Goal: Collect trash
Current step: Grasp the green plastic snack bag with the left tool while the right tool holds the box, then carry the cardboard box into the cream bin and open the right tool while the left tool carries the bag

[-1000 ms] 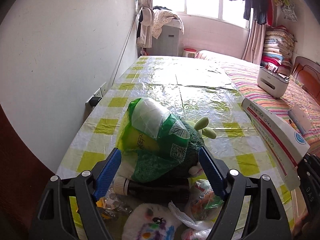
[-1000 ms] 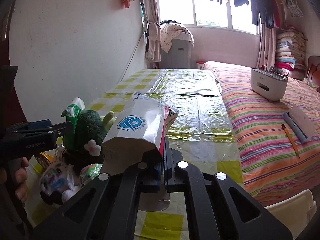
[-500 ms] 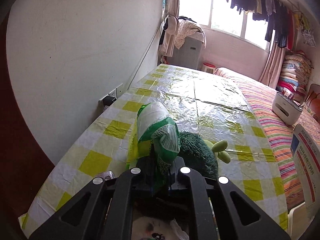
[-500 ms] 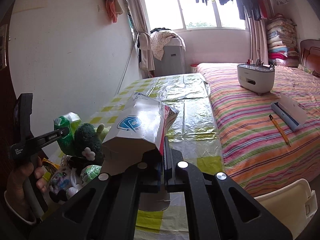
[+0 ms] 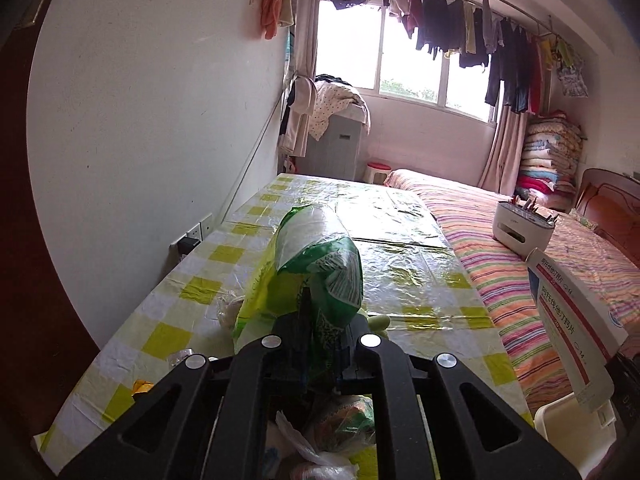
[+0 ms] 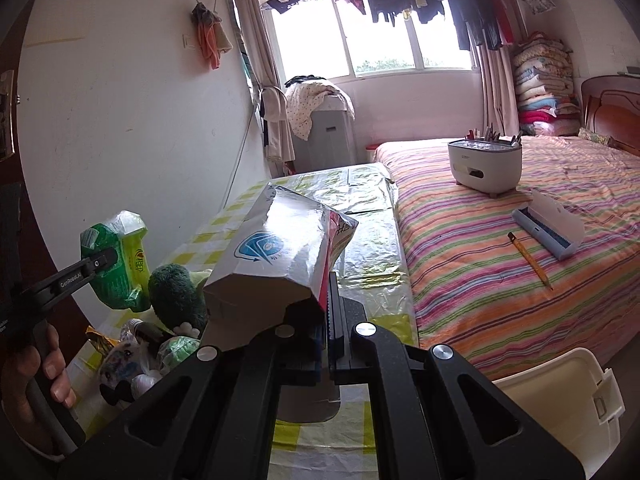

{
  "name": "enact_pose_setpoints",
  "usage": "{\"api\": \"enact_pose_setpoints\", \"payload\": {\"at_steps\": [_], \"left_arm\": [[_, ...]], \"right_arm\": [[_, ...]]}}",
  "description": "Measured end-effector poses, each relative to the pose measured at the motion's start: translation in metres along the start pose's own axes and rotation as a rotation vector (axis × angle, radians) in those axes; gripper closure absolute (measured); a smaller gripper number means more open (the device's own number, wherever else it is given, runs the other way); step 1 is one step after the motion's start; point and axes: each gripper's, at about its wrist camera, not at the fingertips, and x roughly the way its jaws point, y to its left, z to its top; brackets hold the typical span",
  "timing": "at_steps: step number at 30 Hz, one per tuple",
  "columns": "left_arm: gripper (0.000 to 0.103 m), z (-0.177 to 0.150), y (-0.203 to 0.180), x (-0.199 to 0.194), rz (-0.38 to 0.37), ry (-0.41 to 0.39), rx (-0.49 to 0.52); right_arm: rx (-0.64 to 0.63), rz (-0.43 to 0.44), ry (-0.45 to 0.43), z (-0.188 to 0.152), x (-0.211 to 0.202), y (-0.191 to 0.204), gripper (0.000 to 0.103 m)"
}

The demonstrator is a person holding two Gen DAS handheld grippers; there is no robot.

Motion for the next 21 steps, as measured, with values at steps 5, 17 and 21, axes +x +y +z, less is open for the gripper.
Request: {"api": "enact_pose_setpoints", "payload": {"at_steps": [5, 17, 21], "left_arm": [[0.095, -0.003, -0.022, -0.015, -0.067, -0.011, 0.030], [0.095, -0.023, -0.080, -0.043, -0.246, 0.001, 0.122], [0.095, -0.031, -0.098, -0.049, -0.294, 0.018, 0.140]], "right_arm": [[0.008, -0.014, -0.016, -0.003, -0.011, -0.006, 0.102], [0.058, -0.074, -0.074, -0.017, -0.053, -0.033, 0.102], [0.080, -0.105, -0.097, -0.023, -0.067, -0.045, 0.102]]}}
